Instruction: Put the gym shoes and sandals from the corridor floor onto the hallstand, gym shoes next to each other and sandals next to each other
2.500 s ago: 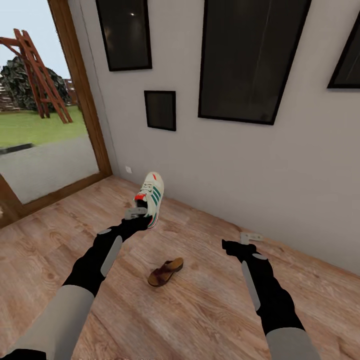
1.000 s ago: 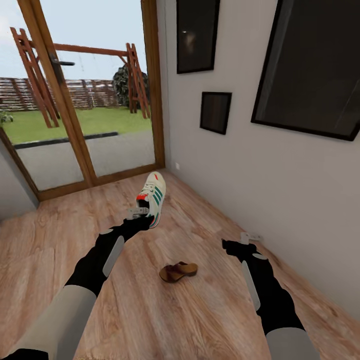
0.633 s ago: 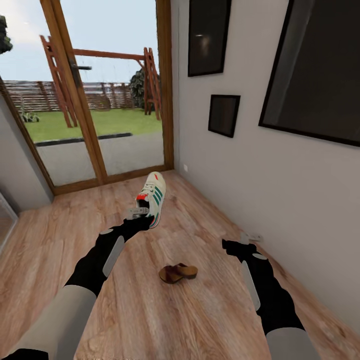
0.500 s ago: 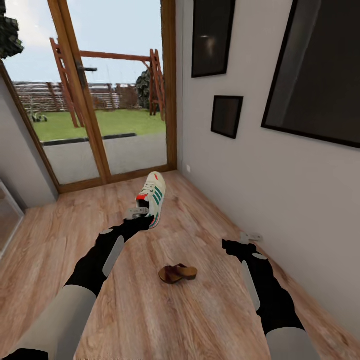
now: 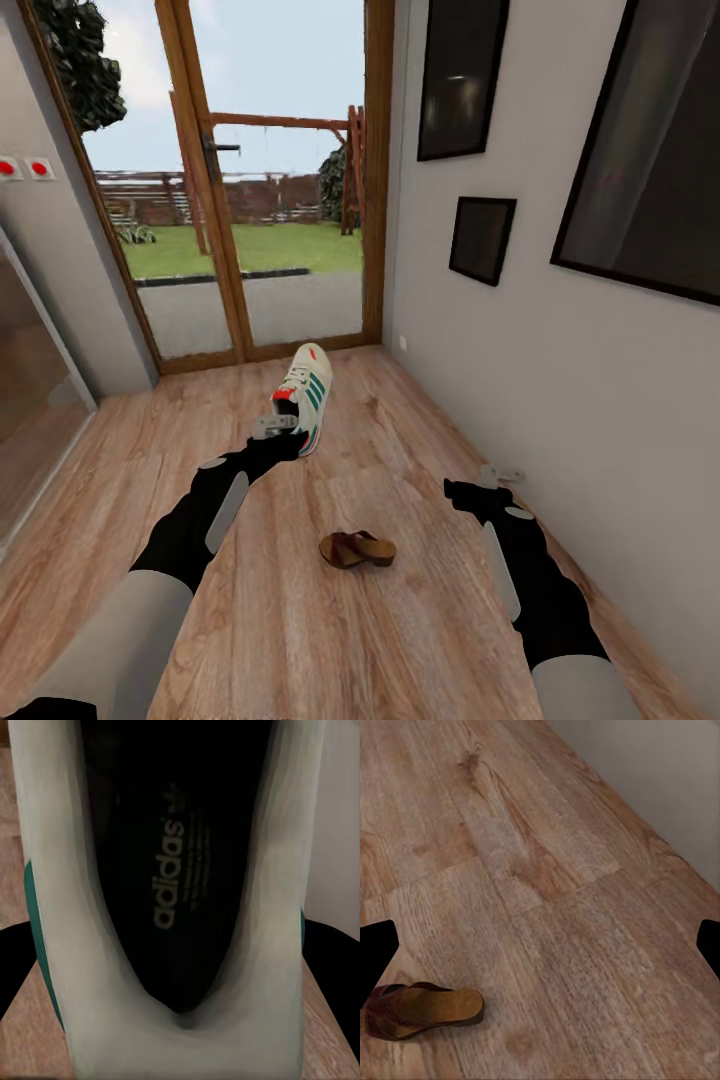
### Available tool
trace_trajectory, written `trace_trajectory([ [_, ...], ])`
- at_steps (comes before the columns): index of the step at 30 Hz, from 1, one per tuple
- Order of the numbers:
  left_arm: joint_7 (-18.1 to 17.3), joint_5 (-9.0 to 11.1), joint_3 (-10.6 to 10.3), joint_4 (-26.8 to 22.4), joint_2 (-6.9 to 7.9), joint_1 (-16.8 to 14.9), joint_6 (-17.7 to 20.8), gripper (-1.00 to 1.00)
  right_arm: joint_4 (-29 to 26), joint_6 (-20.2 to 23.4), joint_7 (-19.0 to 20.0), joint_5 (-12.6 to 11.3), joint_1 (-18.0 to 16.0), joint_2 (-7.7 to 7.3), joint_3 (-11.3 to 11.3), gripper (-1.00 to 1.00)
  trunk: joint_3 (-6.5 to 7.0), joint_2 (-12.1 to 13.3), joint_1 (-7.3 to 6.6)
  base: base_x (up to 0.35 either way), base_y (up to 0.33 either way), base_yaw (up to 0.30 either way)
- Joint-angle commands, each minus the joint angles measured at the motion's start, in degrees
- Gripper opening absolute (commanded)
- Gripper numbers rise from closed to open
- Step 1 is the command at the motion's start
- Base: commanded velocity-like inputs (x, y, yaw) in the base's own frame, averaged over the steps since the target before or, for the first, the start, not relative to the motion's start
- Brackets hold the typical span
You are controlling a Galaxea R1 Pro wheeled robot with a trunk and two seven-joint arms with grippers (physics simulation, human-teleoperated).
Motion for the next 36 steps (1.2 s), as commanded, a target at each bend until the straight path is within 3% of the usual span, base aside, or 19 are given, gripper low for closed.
trace_trajectory([
  [1,0.0,0.3,0.0,0.0,-0.02,0.0,0.4,-1.00,-0.1,0.3,-0.1,0.0,0.0,0.02,-0.1,1.00,-0.02,0.0,-0.01,0.000,-0.286,0.283],
  [29,0.0,0.3,0.0,0.0,-0.02,0.0,0.4,-1.00,-0.2,0.3,-0.1,0.0,0.0,0.02,-0.1,1.00,1.01,0.0,-0.01,0.002,-0.286,0.282],
  [36,0.0,0.3,0.0,0.0,-0.02,0.0,0.3,-1.00,-0.2,0.2,-0.2,0.1,0.0,0.02,-0.1,1.00,1.07,0.0,-0.01,0.095,-0.295,0.058],
])
